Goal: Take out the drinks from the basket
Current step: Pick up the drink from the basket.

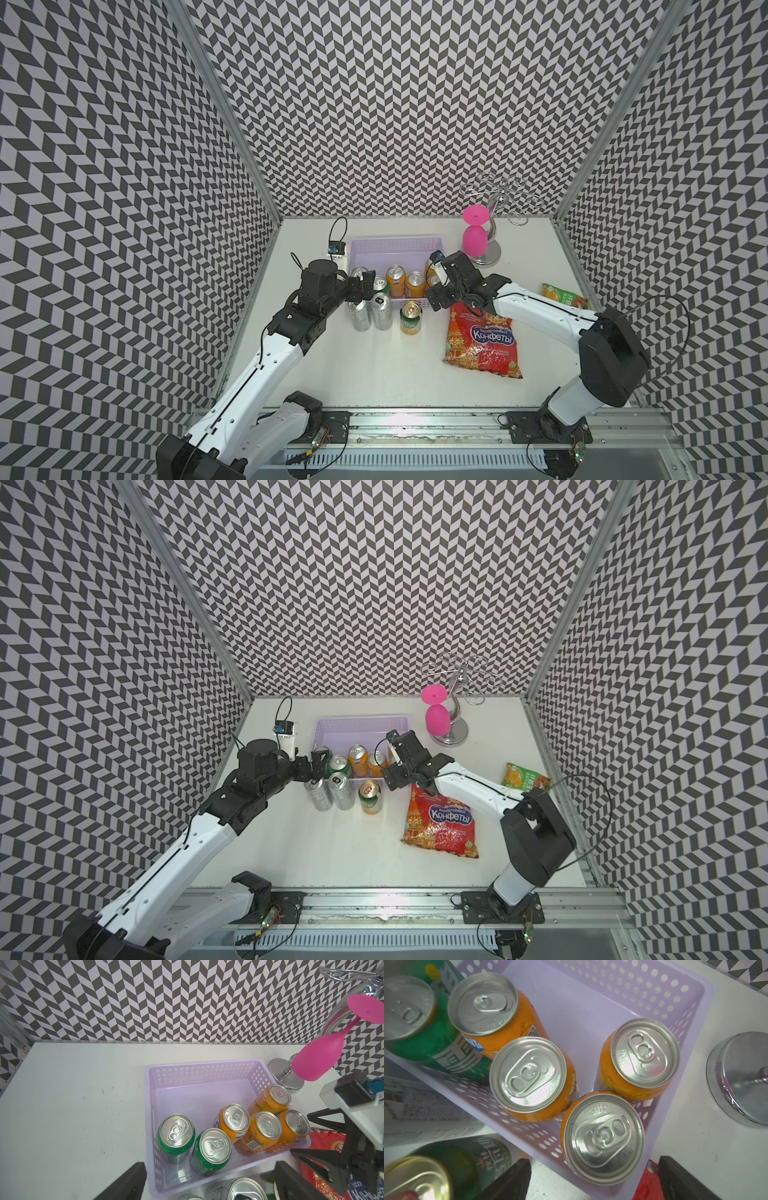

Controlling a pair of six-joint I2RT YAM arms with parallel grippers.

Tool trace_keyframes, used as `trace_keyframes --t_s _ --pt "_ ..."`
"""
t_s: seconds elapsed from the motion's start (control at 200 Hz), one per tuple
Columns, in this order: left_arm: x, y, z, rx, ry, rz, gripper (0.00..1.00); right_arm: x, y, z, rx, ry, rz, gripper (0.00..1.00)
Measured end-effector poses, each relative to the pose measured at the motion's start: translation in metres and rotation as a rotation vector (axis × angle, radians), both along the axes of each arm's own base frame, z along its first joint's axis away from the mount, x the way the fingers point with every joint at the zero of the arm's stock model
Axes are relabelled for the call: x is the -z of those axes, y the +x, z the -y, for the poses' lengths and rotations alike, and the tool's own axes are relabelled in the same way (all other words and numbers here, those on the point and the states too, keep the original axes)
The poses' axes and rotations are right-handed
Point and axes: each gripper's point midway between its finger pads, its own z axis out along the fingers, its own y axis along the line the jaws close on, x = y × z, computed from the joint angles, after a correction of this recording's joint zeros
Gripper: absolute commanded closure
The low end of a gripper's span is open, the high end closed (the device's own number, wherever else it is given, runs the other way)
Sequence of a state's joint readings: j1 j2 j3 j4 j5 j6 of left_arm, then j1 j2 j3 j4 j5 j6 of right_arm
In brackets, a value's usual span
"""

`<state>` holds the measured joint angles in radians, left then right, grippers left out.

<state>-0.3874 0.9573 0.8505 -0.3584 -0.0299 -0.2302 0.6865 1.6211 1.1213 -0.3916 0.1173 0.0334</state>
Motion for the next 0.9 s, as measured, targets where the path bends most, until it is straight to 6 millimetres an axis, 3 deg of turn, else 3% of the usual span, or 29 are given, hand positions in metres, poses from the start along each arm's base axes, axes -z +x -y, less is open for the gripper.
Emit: trace_keyframes --t_s 0.24,0.896 --pt "0.001 0.0 0.0 0.0 0.0 -0.002 0.01 0.013 0.003 -0.003 -0.001 -0.015 -0.021 0.13" --pt "0.004 0.001 0.002 0.006 -0.004 -0.014 0.01 0.018 0.016 -0.005 0.038 -0.015 0.007 0.4"
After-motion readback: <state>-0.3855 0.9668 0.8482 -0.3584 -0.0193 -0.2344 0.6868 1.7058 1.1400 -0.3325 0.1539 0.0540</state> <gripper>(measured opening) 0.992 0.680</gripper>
